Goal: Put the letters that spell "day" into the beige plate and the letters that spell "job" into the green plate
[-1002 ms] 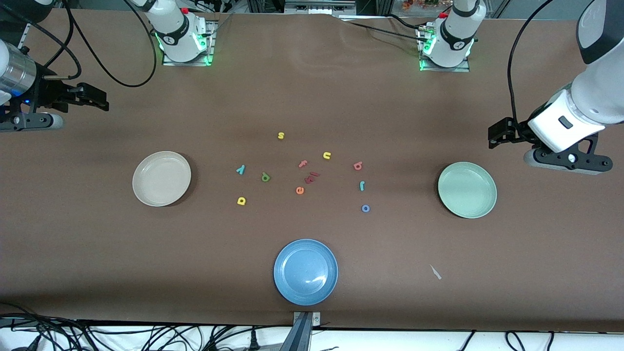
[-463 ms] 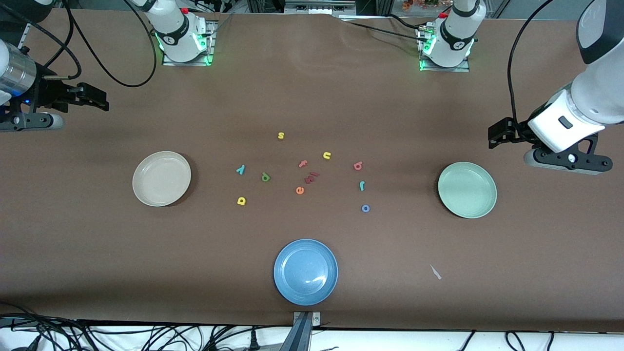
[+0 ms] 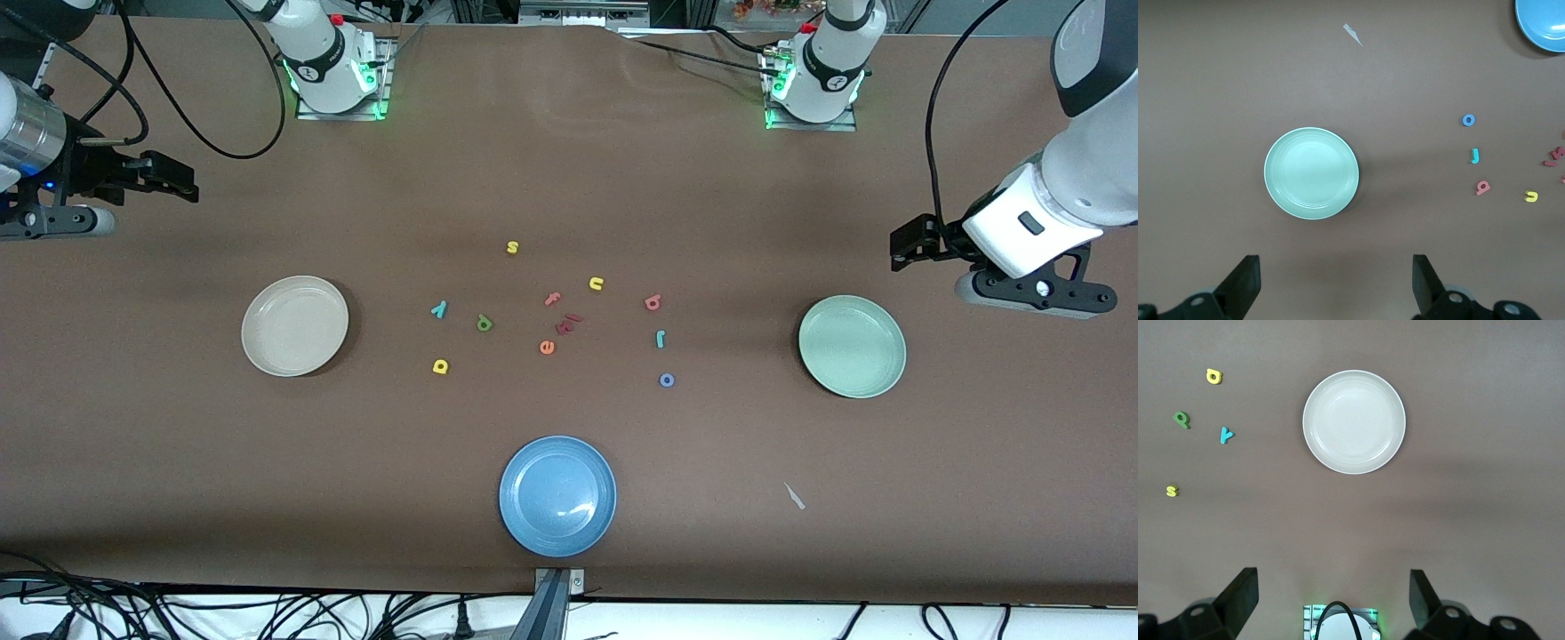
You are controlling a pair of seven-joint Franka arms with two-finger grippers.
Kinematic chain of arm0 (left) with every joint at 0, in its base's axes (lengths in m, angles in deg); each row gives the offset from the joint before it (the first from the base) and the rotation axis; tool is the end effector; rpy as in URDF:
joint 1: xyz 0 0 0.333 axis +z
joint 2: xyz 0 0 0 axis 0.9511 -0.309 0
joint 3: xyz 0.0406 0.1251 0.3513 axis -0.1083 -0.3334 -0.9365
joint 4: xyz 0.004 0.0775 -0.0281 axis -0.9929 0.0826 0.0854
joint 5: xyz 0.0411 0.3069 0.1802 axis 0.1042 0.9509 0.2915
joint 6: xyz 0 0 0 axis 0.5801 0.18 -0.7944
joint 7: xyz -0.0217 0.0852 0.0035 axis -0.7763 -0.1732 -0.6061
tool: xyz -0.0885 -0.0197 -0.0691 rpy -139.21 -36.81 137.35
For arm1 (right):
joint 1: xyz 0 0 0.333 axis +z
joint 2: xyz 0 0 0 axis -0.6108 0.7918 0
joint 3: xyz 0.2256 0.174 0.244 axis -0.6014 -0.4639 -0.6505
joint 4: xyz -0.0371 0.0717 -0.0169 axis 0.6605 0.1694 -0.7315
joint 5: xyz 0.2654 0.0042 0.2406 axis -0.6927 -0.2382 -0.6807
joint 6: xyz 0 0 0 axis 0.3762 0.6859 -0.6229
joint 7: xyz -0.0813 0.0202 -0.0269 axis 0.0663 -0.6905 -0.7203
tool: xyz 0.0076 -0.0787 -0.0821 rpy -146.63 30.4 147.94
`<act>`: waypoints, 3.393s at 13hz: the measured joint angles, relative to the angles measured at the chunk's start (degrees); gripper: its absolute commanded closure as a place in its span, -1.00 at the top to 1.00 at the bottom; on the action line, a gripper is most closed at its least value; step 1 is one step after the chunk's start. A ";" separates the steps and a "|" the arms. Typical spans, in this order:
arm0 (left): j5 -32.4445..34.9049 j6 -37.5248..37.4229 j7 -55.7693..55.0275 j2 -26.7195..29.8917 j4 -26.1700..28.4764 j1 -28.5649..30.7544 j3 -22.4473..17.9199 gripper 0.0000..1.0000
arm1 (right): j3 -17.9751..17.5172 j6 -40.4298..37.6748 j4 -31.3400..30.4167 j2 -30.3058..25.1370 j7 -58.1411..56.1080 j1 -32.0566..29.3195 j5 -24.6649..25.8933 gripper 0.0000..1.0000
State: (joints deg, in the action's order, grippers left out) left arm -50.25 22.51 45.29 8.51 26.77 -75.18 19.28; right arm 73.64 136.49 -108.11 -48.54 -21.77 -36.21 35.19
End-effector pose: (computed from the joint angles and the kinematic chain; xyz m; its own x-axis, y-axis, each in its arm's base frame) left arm 0.5838 -0.0772 0.6343 0.9887 -0.1306 -0.0740 -0.1306 -0.9914 0.0043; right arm 0.5071 0.0185 0.6305 0.9804 0.0546 -0.1891 0.0559 -0.9984 0.0016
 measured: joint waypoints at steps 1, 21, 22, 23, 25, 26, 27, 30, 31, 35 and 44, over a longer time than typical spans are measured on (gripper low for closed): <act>0.00 0.00 0.00 0.00 0.00 0.00 0.00 1.00 | 0.00 0.00 0.00 0.00 0.00 0.00 0.00 1.00; 0.00 0.00 0.00 -0.96 0.04 2.71 -1.04 1.00 | 0.00 0.00 0.00 0.00 0.00 0.00 0.00 1.00; 0.00 0.00 -0.03 -1.19 0.04 2.92 -1.04 1.00 | 0.00 0.00 0.00 0.00 0.00 0.00 0.00 1.00; 0.00 0.00 -0.03 -1.37 0.05 3.16 -1.04 1.00 | 0.00 0.00 0.00 0.00 0.00 0.00 0.00 1.00; 0.00 0.00 -0.02 -1.59 0.07 3.32 -1.05 1.00 | 0.00 0.00 0.00 0.00 0.00 0.00 0.00 1.00; 0.00 0.00 -0.01 -1.73 0.07 3.33 -1.05 1.00 | 0.00 0.00 0.00 0.00 0.00 0.00 0.00 1.00; 0.00 0.00 -0.01 -1.94 0.07 3.39 -1.06 1.00 | 0.00 0.00 0.00 0.00 0.00 0.00 0.00 1.00; 0.00 0.01 0.03 -2.44 0.07 4.01 -1.08 1.00 | 0.00 0.00 0.00 0.00 0.00 0.00 0.00 1.00; 0.00 0.01 0.04 -2.55 0.07 4.21 -1.08 1.00 | 0.00 0.00 0.00 0.00 0.00 0.00 0.00 1.00; 0.00 0.02 0.04 -2.74 0.07 4.30 -1.07 1.00 | 0.00 0.00 0.00 0.00 0.00 0.00 0.00 1.00; 0.00 0.04 0.04 -3.49 0.09 3.82 -0.58 1.00 | 0.00 -0.09 0.00 0.05 0.00 0.00 0.00 1.00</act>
State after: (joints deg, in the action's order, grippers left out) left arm -50.25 22.55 45.33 5.02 26.86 -71.36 18.70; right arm 73.64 136.40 -108.11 -48.49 -21.77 -36.21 35.18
